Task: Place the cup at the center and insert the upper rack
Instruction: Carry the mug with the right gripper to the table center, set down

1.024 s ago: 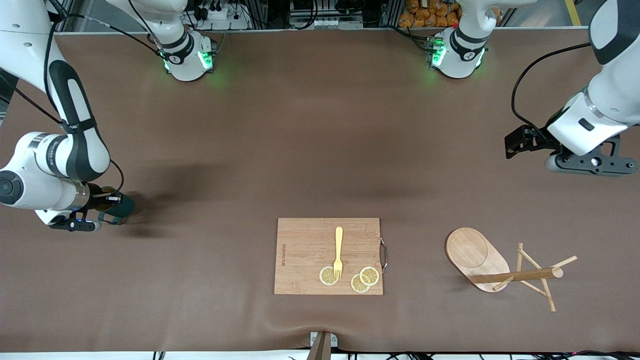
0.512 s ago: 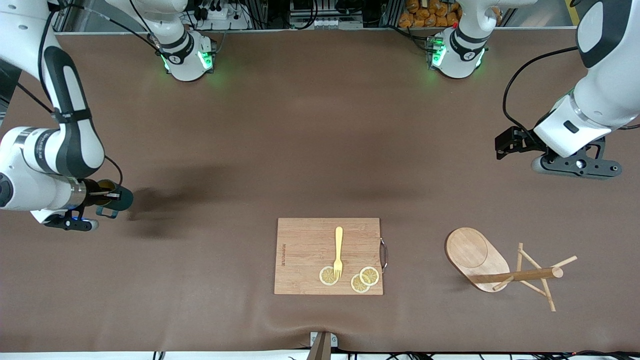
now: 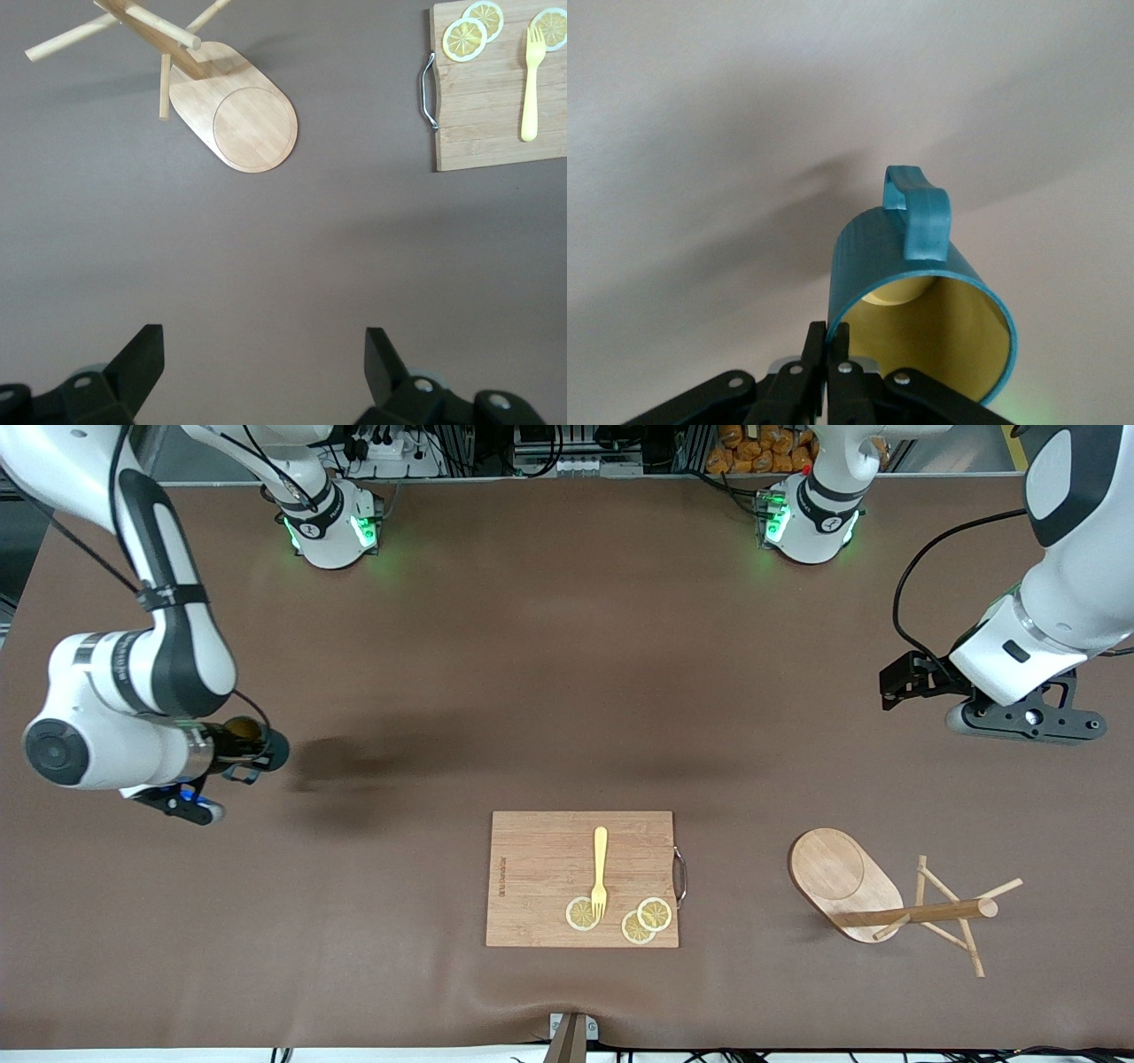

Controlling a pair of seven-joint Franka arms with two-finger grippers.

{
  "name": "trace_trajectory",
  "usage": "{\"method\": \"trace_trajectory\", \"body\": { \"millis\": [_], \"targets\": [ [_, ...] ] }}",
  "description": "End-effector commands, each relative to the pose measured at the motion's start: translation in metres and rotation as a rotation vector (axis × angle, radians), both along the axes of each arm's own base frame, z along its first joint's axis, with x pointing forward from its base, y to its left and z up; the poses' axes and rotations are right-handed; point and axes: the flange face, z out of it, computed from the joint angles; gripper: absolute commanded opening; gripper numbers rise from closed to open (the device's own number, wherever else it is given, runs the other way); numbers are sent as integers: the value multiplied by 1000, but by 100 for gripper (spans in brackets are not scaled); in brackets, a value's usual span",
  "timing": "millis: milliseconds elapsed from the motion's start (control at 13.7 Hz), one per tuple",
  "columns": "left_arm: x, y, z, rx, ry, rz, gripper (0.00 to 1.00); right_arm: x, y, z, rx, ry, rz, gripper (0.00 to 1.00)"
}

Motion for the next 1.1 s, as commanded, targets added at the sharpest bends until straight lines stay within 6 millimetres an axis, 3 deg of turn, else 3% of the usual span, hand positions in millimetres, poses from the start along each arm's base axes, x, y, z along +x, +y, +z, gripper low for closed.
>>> {"method": "trace_trajectory", "body": {
  "millis": [0, 585, 805, 1024],
  "targets": [
    [2, 1, 2, -20, -6, 19, 100, -15, 66, 18, -21, 21, -135, 0],
    [2, -3, 1, -19, -3, 11, 100, -57, 252, 14, -68, 3, -561, 0],
    [3, -3, -3, -19, 3, 11, 100, -78, 321, -12, -83, -50, -686, 0],
    [8, -3, -9, -19, 0, 13, 100, -75, 359, -22, -65, -63, -820, 0]
  ]
}}
